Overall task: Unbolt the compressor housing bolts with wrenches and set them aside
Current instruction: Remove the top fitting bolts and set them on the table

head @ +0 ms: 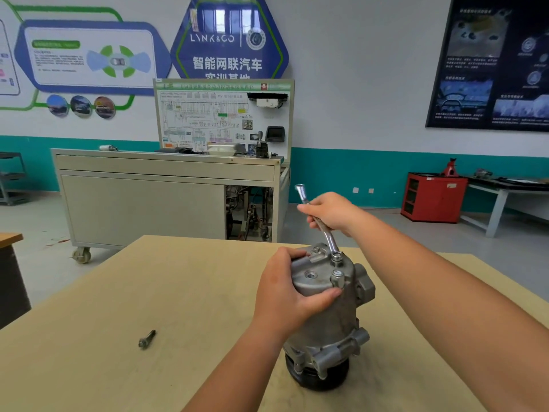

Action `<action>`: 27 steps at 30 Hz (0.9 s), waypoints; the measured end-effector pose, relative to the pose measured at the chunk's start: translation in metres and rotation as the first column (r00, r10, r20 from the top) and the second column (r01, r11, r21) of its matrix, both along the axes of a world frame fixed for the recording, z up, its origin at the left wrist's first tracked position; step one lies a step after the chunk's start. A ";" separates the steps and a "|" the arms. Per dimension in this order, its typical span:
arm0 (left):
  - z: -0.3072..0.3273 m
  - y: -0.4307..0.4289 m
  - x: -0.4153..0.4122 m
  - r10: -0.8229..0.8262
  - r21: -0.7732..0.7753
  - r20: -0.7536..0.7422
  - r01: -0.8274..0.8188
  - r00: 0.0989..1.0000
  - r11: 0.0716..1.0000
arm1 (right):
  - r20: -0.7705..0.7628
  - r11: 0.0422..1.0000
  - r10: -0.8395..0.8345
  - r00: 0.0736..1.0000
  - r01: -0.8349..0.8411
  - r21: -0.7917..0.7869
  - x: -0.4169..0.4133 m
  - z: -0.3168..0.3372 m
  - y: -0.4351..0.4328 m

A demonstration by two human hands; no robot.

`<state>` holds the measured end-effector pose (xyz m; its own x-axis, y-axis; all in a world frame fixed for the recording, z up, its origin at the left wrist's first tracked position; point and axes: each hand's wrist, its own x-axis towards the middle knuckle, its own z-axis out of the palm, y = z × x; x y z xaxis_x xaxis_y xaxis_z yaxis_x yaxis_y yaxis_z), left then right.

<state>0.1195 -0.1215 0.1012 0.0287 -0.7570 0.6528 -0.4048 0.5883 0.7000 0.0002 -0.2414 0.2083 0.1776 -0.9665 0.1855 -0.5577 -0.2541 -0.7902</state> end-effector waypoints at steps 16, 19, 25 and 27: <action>-0.002 -0.001 -0.003 -0.012 -0.034 0.003 0.013 1.000 0.999 | -0.621 0.762 0.282 0.732 -0.564 -0.320 0.044 0.008 0.051; -0.001 -0.001 -0.001 -0.011 -0.037 -0.014 0.011 1.000 0.999 | -0.647 0.692 0.243 0.723 -0.596 -0.407 0.040 0.010 0.065; 0.000 -0.002 -0.002 0.012 -0.071 -0.001 -0.012 1.000 0.997 | -0.454 0.539 0.263 0.851 -0.520 -0.663 0.004 -0.024 0.102; -0.002 -0.003 -0.001 0.006 -0.081 -0.009 -0.007 1.000 0.997 | -0.311 0.511 0.352 0.883 -0.460 -0.726 -0.011 -0.049 0.117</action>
